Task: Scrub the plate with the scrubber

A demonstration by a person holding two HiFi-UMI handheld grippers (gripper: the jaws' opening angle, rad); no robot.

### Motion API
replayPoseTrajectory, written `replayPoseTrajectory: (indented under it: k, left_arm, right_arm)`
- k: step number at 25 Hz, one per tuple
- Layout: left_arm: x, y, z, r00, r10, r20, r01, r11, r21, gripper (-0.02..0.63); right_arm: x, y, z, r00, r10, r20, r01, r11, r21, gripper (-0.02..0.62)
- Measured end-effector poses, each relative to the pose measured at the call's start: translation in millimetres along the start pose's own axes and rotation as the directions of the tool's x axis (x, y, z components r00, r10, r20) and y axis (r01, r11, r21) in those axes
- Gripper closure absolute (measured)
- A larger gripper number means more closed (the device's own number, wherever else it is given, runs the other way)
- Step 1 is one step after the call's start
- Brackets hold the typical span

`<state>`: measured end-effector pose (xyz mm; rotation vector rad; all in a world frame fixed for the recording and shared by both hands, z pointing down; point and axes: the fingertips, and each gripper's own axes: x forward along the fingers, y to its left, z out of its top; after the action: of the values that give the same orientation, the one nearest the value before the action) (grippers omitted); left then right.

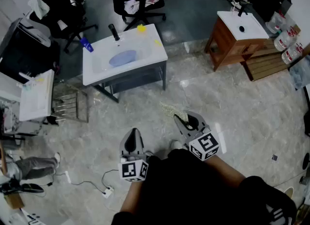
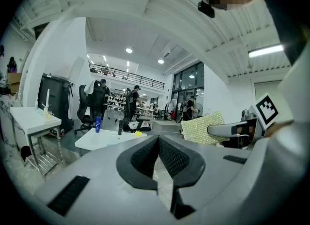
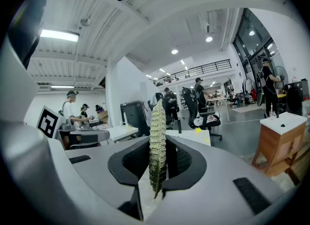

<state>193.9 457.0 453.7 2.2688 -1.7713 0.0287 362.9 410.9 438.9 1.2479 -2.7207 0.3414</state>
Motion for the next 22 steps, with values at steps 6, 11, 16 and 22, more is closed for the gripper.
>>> replayPoseTrajectory:
  k: [6,11,16,22]
  left_arm:
    - [-1,1,-3,1.000,0.002,-0.001,-0.002,1.000,-0.017,0.603]
    - [8,-1,-3,1.000,0.029,0.009,-0.029,0.999,-0.017,0.603]
    - [21,-10,-3,0.999,0.047,0.018,-0.047,0.999,-0.014,0.603]
    - [34,-22,-10,0.998,0.061,-0.001,-0.061,0.998,-0.018,0.603]
  right_arm:
    - [0,-2,-2,1.000,-0.003,0.002,0.003,1.000,0.012,0.537]
    - [-5,-22,-6,1.000,-0.006,0.011,0.005,0.999,0.044,0.534]
    - [-9,-43,-6,1.000,-0.010,-0.002,0.010,0.999,0.033,0.534]
    - [-12,-66,-11,1.000,-0.012,0.004,0.012,0.998,0.065,0.534]
